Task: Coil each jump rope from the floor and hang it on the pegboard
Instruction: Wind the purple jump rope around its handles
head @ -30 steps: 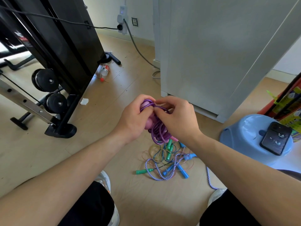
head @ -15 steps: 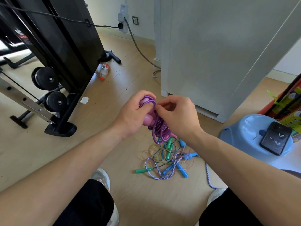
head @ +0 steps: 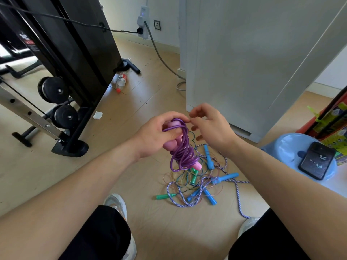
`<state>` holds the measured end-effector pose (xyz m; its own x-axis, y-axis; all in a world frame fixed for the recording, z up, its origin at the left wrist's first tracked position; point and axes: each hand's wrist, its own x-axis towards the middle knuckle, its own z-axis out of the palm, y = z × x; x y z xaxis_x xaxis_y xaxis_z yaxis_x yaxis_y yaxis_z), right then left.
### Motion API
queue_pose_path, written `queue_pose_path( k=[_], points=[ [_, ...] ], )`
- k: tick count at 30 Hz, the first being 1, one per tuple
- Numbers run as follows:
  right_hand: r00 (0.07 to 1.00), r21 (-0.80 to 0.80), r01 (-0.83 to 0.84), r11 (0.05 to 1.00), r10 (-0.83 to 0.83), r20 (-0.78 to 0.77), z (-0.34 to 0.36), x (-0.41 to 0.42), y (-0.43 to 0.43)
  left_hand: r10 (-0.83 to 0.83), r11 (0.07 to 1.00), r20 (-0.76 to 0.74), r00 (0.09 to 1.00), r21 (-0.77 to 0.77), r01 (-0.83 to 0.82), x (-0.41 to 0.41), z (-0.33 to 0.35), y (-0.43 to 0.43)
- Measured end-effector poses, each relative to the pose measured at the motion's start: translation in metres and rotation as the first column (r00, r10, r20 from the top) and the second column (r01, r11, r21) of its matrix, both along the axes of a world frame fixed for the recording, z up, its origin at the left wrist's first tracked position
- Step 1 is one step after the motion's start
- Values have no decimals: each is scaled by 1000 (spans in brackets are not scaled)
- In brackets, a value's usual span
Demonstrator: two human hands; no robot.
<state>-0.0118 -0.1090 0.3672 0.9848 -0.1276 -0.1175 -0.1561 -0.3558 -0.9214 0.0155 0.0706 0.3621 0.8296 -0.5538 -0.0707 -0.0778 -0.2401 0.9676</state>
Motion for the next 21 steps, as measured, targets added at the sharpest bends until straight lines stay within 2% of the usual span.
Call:
queue_pose_path(
  k=[3, 5, 9, 14, 21],
  points=[
    [969, 253, -188, 949, 222, -111, 5, -3, -2, -28, 1000, -67, 997, 0, 28, -3, 4, 1],
    [947, 287, -249, 925, 295, -129, 5, -2, -6, -36, 999, -148, 988, -13, 35, -4, 5, 3],
    [941, 274, -273, 922, 315, -123, 0, 0, -12, -111, 994, -218, 970, -32, 107, -3, 9, 6],
    [977, 145, -193, 970, 204, -62, -3, 4, -13, -123, 992, -264, 957, -53, 113, -3, 9, 7],
    [997, 155, 60, 986, -53, -54, -2, 9, -16, -141, 988, -229, 963, -91, 124, -12, 7, -10]
  ],
)
